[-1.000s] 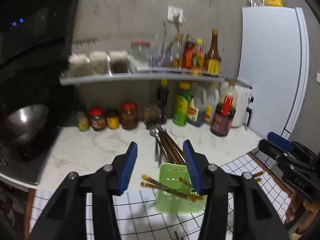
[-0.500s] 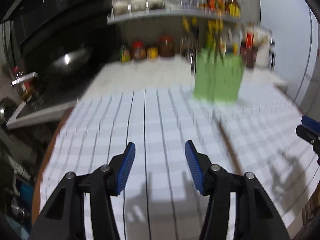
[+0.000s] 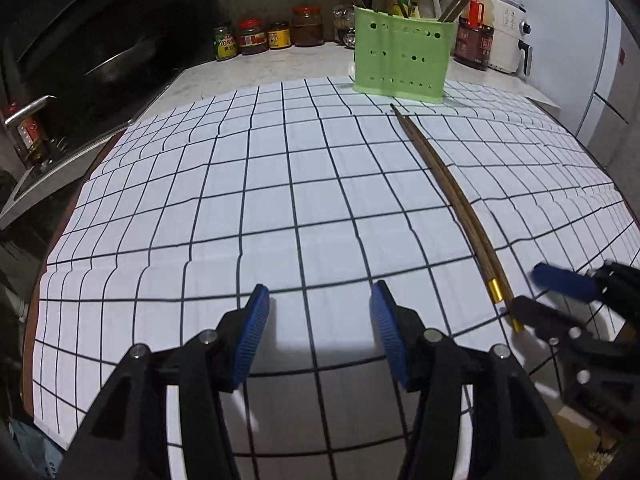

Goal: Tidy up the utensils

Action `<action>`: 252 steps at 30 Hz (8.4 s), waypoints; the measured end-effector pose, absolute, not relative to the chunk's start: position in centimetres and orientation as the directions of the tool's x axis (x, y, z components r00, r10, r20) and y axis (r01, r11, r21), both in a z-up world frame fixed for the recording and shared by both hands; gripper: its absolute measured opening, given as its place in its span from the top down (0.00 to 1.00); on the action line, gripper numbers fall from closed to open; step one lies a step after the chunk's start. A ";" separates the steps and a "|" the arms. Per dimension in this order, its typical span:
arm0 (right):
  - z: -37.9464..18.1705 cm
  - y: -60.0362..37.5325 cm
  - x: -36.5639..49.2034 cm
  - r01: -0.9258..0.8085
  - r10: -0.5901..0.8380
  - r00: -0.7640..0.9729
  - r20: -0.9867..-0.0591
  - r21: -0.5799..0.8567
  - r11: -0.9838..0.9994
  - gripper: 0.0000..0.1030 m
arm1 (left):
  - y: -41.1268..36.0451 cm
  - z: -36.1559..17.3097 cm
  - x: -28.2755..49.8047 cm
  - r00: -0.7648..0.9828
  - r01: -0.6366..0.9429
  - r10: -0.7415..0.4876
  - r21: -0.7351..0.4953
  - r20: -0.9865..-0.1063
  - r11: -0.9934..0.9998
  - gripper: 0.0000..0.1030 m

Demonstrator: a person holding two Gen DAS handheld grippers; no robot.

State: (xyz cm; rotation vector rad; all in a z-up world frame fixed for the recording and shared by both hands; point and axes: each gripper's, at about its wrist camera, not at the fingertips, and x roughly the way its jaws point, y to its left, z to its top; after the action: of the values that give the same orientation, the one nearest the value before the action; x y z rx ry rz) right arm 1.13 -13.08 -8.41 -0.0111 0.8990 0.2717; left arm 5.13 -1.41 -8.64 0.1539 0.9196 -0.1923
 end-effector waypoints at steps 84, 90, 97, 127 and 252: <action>9.2 -21.3 -1.8 -0.169 0.193 0.914 -0.356 0.100 0.981 0.93 | -3.6 -9.7 2.5 0.540 0.412 -0.240 0.004 -0.807 0.911 0.72; 9.2 -20.7 0.7 -0.177 0.197 0.904 -0.380 0.088 0.980 0.93 | -3.7 -9.7 2.2 0.553 0.412 -0.225 0.028 -0.802 0.911 0.79; 11.5 -19.7 2.3 -0.181 0.181 0.912 -0.369 0.036 0.983 0.93 | -3.2 -9.6 2.5 0.542 0.412 -0.238 0.008 -0.806 0.911 0.87; 3.5 -21.1 0.6 -0.145 0.171 0.881 -0.441 0.092 0.985 0.94 | 0.0 -1.5 3.2 0.646 0.417 -0.389 -0.123 -0.656 0.900 0.93; 4.8 -23.5 0.6 -0.019 0.050 0.811 -0.582 0.060 0.998 0.11 | -2.1 0.3 7.4 0.725 0.149 -0.061 0.069 -0.686 0.986 0.22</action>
State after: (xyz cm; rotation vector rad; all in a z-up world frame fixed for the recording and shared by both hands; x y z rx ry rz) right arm 0.61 -23.52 4.84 0.0520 0.6231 0.0372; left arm 7.38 -2.11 0.34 0.1229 0.7514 -0.1163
